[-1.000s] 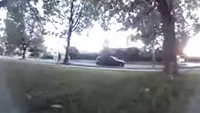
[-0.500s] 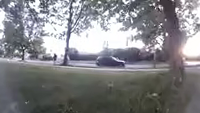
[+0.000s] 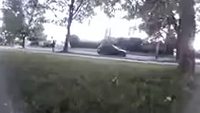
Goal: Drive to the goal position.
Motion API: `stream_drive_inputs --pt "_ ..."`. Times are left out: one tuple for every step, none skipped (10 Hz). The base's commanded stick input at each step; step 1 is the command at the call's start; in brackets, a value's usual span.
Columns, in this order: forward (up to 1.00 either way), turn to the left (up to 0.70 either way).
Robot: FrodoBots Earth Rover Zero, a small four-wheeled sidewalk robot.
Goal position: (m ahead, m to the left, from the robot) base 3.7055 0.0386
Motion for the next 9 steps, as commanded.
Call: stream_drive_inputs --pt "0.70 0.00" --pt "0.70 0.00" --pt "0.70 0.00" --pt "0.70 0.00" --pt "0.70 0.00" --pt "0.70 0.00" --pt "0.70 0.00" --pt "0.70 0.00" --pt "0.70 0.00"
